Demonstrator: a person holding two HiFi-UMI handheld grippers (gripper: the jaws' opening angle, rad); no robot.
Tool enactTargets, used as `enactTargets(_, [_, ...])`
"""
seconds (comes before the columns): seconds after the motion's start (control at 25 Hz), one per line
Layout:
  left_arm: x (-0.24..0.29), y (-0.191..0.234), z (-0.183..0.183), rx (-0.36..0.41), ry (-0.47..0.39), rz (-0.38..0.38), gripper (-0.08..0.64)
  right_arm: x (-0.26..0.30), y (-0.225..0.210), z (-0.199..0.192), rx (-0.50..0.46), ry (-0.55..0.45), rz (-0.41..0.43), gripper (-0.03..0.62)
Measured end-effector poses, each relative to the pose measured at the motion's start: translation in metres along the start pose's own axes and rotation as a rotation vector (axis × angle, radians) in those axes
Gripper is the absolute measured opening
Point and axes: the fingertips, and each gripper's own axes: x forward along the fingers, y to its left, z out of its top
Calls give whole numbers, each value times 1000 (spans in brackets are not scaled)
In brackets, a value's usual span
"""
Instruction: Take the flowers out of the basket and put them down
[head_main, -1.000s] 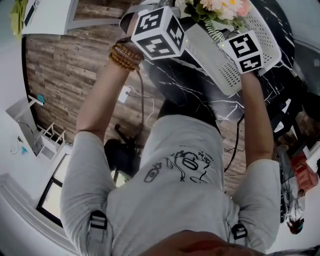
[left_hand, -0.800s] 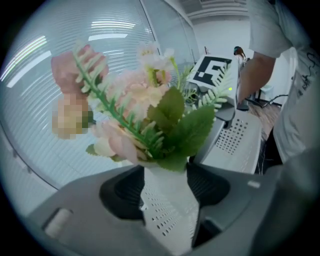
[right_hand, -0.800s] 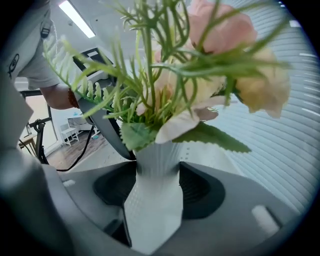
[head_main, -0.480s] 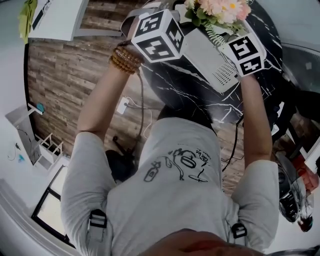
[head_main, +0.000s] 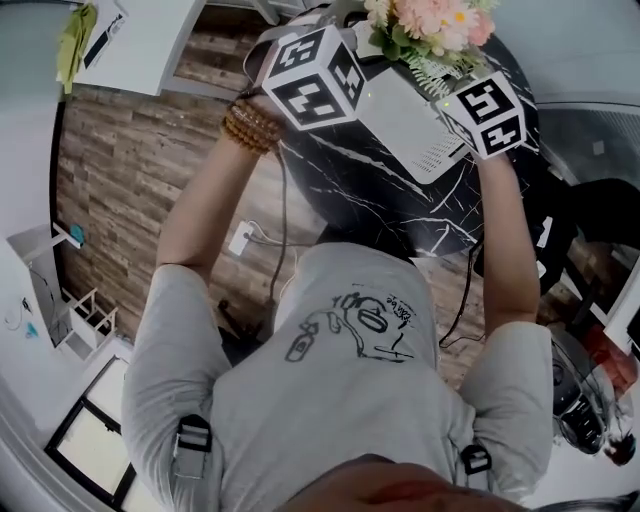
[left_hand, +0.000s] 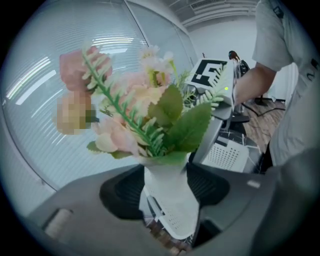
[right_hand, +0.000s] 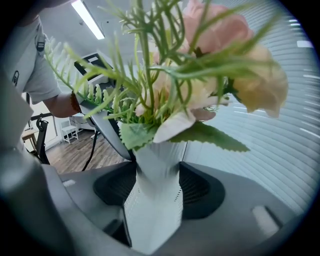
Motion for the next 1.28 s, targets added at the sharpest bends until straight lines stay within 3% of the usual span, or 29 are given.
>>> enactTargets(0.48, [-47,1,48,1,-55,54,265,-48,8,47,-64,-42,-17,276])
enactTargets(0.84, [-49,-14,64,19,-79,38,264,-69,14,43,-60,-29,-47,276])
enactTargets(1.28, [-12,-48,128,97,-144,-54,264,-138,-6,5,-6,6,-169,276])
